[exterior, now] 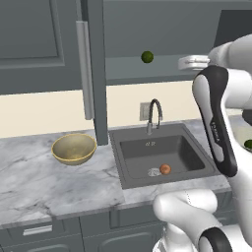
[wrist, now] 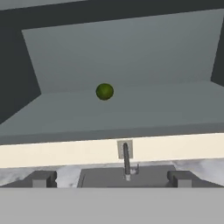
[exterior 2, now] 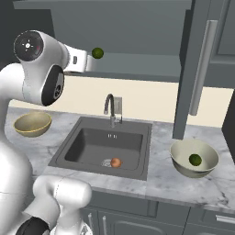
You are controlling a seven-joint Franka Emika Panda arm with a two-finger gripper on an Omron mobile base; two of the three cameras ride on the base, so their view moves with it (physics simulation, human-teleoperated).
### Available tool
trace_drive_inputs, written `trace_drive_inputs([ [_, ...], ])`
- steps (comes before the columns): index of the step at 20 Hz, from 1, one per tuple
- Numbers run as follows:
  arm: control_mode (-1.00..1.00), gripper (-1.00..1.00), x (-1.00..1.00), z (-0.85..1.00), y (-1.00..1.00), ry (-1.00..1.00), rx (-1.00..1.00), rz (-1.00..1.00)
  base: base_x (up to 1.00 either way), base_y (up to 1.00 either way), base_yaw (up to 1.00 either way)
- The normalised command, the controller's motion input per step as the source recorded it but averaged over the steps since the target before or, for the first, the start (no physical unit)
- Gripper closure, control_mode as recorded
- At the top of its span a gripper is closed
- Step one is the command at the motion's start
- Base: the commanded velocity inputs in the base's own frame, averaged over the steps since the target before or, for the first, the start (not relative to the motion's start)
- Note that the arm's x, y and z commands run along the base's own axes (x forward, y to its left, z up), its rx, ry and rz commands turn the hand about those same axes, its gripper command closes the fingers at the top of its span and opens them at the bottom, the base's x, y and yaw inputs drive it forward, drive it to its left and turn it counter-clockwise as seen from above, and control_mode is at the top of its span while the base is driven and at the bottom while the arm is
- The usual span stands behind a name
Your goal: Pick the limes from the cabinet and place them in one bowl. Pick the onion from the sink and place it in the other bowl.
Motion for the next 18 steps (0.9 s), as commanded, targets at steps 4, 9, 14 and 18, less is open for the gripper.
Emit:
trace_drive_inputs([
  [4, -1.0, -1.0, 0.27, -0.07, 0.16, 0.01, 0.0, 0.06, 0.0, 0.0, 0.0],
  [9, -1.0, -1.0, 0.27, -0.07, 0.12, 0.01, 0.0, 0.05, 0.0, 0.0, 0.0],
  [14, -1.0, -1.0, 0.29, -0.04, 0.13, 0.01, 0.0, 0.06, 0.0, 0.0, 0.0],
  [18, -1.0, -1.0, 0.3, -0.06, 0.12, 0.0, 0.0, 0.04, 0.0, 0.0, 0.0],
])
